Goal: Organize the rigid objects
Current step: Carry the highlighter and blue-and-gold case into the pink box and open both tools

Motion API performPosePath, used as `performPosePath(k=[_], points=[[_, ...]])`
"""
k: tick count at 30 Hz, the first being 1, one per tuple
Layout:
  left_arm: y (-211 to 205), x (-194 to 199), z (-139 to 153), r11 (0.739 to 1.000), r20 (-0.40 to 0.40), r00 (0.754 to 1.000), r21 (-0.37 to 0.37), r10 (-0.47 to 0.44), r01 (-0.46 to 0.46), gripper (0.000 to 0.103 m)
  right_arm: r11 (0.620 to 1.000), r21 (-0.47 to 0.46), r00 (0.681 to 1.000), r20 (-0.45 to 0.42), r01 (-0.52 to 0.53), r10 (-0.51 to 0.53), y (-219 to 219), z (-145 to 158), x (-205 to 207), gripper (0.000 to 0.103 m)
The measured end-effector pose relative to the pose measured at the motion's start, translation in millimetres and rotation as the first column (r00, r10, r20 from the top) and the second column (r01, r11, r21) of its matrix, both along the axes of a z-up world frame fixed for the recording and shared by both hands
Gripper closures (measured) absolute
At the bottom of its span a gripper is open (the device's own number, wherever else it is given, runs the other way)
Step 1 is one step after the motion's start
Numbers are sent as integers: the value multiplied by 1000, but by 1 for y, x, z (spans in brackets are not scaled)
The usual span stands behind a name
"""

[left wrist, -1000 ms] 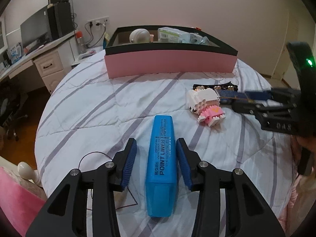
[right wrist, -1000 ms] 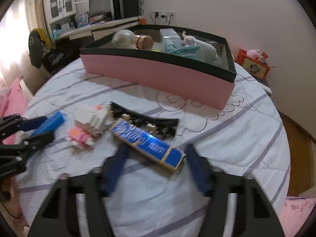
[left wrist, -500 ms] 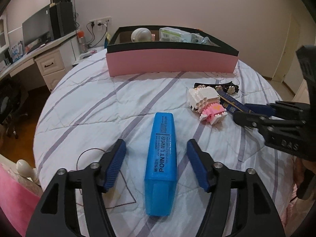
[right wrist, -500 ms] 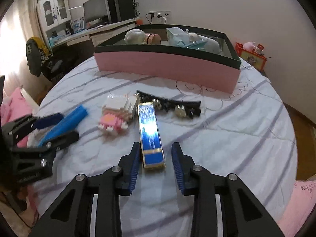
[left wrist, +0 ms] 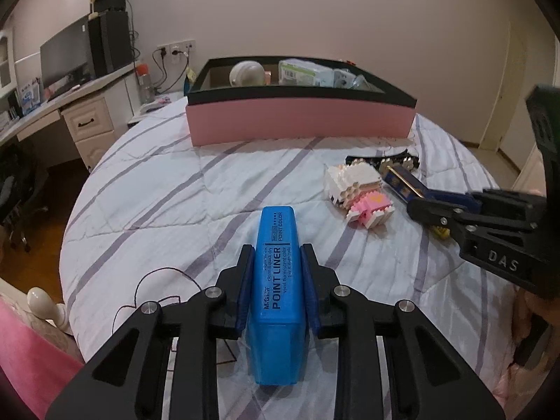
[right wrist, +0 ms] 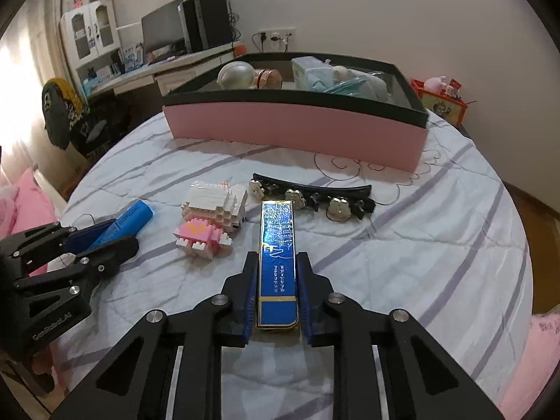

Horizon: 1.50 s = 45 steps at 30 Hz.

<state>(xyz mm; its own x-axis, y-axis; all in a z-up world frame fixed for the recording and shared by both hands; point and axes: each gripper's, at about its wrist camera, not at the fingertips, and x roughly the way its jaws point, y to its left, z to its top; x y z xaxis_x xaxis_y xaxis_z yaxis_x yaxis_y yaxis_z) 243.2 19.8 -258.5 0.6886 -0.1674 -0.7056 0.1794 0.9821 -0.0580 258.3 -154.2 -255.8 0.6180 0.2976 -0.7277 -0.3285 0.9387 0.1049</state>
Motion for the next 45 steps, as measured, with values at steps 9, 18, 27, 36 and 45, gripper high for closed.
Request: performPosePath(k=[9,18,27,36,45], points=[[-8,-7,34,1000,112,994,0,7,-7,77,993,63,983,144,101,-109,-15,28,-28,82],[-22,-29,94,999,306,952,18,31,-38,77,987,93,921,357,133,-158,-15,88,-63,82],[-24,-56,155,996,512,857,19,61,-82,77,983,88,834,521,159,-182,-6,141,-92,82],[-18,-72,183,997,599,798,-12,70,-79,77,984,97,799,575,146,-176,5,163,-98,82],[-6,-64,187,994,602,792,-26,100,-106,77,987,96,797,581,131,-162,12,167,-90,82]])
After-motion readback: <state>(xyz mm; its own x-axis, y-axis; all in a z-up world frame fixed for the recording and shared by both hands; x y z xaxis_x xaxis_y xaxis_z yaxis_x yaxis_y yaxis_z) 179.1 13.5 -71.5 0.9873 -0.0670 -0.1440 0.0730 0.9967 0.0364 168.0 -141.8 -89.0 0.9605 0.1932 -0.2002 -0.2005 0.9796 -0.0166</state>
